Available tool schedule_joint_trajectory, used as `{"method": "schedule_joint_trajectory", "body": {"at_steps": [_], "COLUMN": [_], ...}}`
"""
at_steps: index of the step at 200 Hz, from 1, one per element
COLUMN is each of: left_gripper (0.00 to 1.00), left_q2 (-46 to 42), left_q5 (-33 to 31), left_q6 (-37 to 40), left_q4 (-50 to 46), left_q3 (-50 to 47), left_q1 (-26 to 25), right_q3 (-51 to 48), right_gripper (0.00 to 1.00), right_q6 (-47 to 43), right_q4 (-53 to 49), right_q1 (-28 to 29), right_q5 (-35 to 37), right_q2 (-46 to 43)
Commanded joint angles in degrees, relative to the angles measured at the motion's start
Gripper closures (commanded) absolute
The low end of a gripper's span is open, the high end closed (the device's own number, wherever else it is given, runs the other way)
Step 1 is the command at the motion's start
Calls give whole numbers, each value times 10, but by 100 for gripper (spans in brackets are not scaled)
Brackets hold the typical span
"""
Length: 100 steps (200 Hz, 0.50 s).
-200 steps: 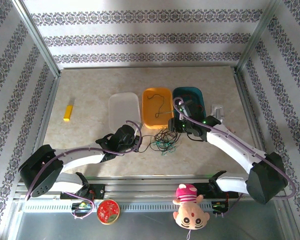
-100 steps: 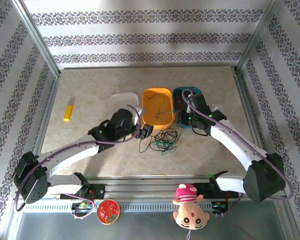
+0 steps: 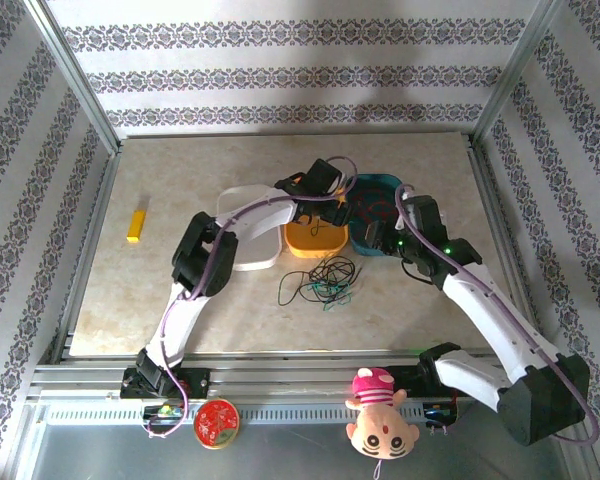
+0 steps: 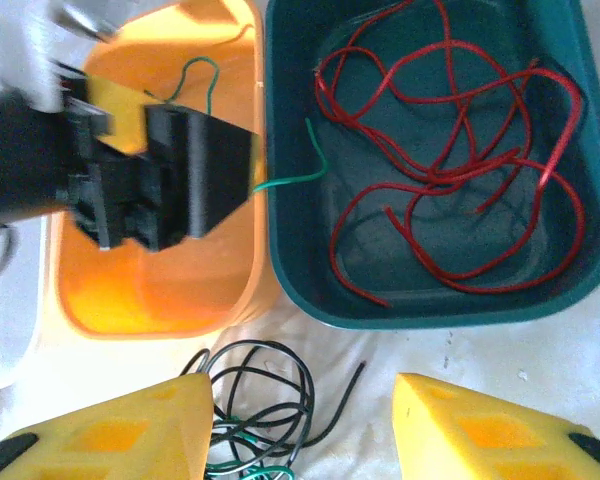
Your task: Untangle the cables
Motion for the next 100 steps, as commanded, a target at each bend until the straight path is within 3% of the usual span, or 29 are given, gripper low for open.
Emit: {"method": "schedule_joint_trajectory", "body": {"at_steps": [1,33,84,100], "left_gripper": [17,25,58,62], "left_q2": [9,10,5,5], "left_q5": [-48,-17,1,4], "left_q6": [-20,-35,-32,-34], "left_q4": [-99,-61,-43,-47], "left_q3": [44,25,-4,-5], "left_q1": [10,17,17,17], "right_q3": [-17,-27,-29,-27], "right_gripper": [50,50,50,50], "right_q6": [4,0,-1,-2], "right_q4": [-23,-32,-31,-31], "right_q1": [-8,-13,-15,-15], "right_q5": [-1,-1,-5,-5], "right_q2": [-23,-39,-40,-39]}}
